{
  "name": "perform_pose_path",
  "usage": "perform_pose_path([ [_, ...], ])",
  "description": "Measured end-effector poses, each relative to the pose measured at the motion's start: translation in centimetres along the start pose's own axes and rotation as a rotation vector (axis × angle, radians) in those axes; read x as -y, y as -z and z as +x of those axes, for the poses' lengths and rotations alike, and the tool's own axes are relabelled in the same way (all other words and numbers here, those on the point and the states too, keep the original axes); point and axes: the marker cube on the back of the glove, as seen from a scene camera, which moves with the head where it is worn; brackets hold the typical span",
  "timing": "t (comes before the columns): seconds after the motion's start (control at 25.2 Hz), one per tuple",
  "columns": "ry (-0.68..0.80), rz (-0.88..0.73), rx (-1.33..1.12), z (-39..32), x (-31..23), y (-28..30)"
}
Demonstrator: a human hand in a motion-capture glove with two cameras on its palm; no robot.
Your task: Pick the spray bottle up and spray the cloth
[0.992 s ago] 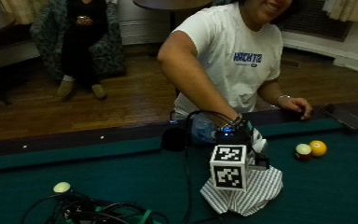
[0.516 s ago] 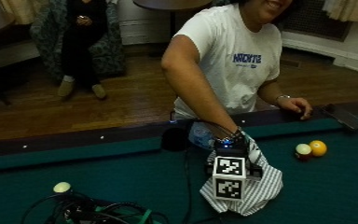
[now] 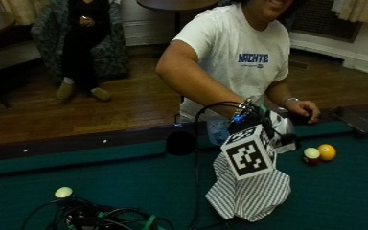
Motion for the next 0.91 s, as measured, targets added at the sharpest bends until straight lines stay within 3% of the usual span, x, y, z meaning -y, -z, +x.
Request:
perform_pose_path([
  [0.28, 0.386, 0.132, 0.026, -8.2, -3.3, 0.7],
  [0.56, 0.754, 0.280, 0.106, -15.7, -3.3, -3.1],
  [0.91, 0.990, 0.324, 0.226, -22.0, 1.6, -9.7],
])
